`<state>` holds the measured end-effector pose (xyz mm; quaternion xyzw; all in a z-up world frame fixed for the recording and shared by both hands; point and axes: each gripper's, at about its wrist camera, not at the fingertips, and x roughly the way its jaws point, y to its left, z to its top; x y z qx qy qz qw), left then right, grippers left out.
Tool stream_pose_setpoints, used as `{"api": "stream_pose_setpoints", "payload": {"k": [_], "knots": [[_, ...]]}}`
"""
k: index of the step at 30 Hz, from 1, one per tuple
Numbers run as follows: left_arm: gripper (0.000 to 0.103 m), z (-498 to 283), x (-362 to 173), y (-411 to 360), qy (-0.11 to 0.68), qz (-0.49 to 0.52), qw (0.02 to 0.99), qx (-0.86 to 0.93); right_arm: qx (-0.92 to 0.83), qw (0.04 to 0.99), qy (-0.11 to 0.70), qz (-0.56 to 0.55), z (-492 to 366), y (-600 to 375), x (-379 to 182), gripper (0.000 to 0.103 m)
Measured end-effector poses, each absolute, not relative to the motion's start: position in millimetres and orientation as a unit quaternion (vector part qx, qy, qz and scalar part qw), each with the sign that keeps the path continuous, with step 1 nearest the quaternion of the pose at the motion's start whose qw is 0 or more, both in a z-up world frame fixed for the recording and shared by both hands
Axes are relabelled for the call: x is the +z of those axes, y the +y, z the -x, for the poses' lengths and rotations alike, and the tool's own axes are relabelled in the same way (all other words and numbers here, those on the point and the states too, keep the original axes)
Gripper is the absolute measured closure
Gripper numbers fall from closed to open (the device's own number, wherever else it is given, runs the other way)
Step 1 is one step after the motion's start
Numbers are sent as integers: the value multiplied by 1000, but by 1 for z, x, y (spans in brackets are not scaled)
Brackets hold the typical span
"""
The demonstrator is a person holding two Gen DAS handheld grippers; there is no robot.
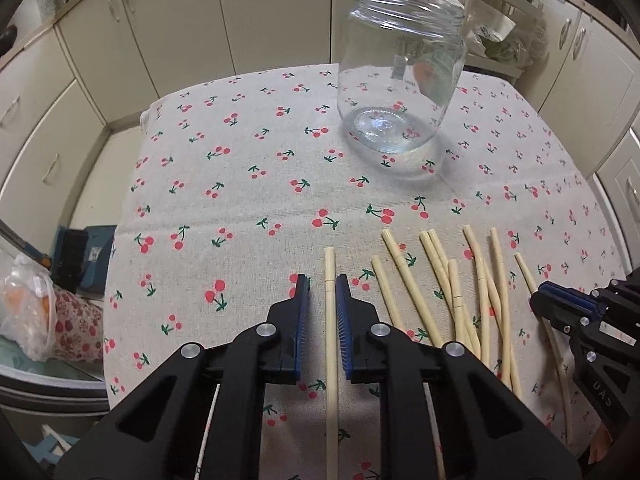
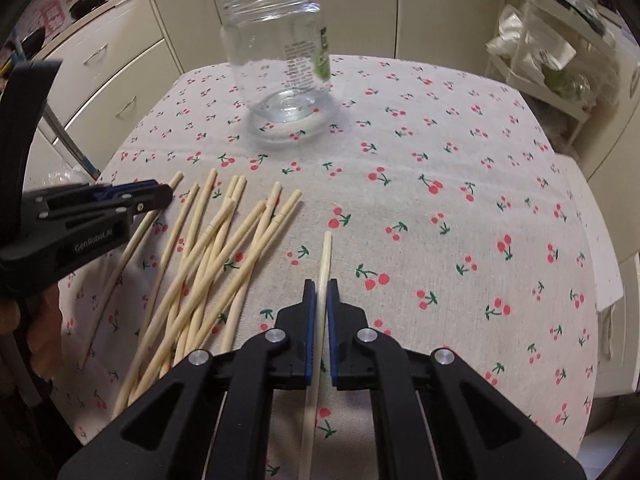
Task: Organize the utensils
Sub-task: 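Grasp one wooden chopstick with the right gripper while the left gripper grasps another, then lift the chopstick with the right gripper and drop it into the glass jar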
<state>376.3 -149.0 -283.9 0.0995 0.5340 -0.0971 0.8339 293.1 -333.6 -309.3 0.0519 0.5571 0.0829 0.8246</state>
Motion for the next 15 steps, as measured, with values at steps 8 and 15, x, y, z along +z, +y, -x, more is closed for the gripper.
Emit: {"api": "stream_pose_setpoints", "payload": {"k": [8,15], "knots": [[98,-381,-261,-136,540,-50,832,-120,104,822,541,-143,-293,-359,-314,97],[98,-388,-211,-137,489,-7,861,-138,110,818,537,-174,-289,-357,-314,96]]}}
